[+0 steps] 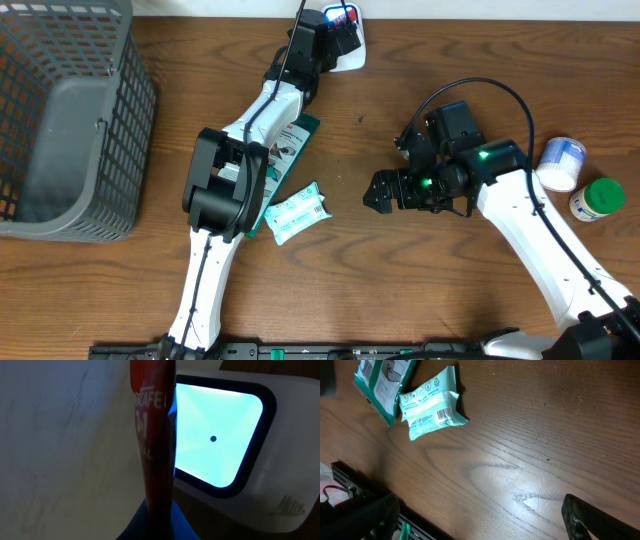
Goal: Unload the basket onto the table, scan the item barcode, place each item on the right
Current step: 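Carry the red stick up to the scanner with the left gripper, then move the red stick right and drop it near the tub, then grasp the mint-green wipes packet with both grippers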
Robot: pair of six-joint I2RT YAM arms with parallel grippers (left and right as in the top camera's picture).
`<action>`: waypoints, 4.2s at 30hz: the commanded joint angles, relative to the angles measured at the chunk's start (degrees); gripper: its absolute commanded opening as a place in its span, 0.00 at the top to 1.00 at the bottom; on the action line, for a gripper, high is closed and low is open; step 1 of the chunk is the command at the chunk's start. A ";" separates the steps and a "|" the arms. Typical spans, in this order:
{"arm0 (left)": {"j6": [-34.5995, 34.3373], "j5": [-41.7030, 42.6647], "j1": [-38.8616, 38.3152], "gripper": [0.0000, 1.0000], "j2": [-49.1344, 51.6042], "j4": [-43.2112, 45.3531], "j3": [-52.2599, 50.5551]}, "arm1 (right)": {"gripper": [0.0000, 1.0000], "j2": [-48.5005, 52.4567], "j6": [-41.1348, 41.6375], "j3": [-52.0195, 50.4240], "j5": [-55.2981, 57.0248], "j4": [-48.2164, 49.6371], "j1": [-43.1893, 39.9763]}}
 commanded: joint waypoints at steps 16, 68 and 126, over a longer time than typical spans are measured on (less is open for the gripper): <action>-51.49 27.15 -1.01 0.93 -28.44 -53.02 0.28 | 0.01 -0.72 -0.74 0.26 0.31 -0.02 0.26; -78.73 7.65 5.29 0.62 -58.58 -70.60 -25.14 | 0.66 -0.31 -1.16 -0.07 -0.22 10.21 1.66; -73.61 32.61 -3.89 0.90 -43.69 -39.10 -51.78 | 0.98 11.15 -1.64 2.29 4.35 16.26 1.77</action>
